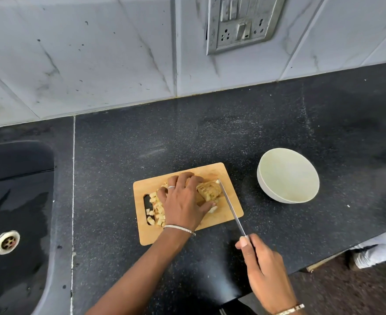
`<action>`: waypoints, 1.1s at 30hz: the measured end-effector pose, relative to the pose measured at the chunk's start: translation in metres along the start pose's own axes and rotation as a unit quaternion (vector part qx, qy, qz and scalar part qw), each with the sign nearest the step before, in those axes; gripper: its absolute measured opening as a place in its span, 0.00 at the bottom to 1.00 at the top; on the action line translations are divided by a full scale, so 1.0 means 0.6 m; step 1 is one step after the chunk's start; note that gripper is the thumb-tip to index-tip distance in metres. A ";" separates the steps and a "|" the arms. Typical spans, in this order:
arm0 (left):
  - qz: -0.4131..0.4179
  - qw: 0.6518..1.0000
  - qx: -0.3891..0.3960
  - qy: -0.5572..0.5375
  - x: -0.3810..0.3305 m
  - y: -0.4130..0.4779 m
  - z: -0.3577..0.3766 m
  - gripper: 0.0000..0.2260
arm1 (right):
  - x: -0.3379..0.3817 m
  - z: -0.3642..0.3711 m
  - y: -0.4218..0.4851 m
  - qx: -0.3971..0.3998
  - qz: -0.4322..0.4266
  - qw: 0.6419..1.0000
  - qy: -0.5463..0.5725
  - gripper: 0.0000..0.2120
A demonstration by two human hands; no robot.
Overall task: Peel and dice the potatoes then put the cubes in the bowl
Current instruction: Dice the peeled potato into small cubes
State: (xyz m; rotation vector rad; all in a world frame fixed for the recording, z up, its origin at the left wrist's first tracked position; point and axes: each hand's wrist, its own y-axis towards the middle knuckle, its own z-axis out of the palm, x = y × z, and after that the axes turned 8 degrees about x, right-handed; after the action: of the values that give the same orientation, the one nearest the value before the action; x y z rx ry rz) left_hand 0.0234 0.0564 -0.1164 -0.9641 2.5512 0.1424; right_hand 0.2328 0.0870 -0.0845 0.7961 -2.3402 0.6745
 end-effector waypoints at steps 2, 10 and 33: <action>0.001 1.000 0.018 0.002 0.003 0.006 -0.002 0.23 | -0.003 -0.001 0.000 -0.001 -0.007 1.000 -0.005 0.15; 0.003 0.999 -0.006 -0.035 0.005 -0.004 -0.001 0.18 | -0.003 -0.003 0.003 -0.005 -0.062 0.998 -0.021 0.22; -0.002 0.980 -0.096 -0.177 0.070 -0.029 -0.061 0.01 | 0.018 -0.006 0.017 0.050 -0.120 0.990 -0.059 0.14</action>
State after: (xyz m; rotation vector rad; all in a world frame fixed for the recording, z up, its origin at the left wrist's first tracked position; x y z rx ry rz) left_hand -0.0060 0.0086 -0.0994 -0.9193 2.2359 0.5187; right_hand 0.2199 0.0923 -0.0774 1.1692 -2.2772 0.6581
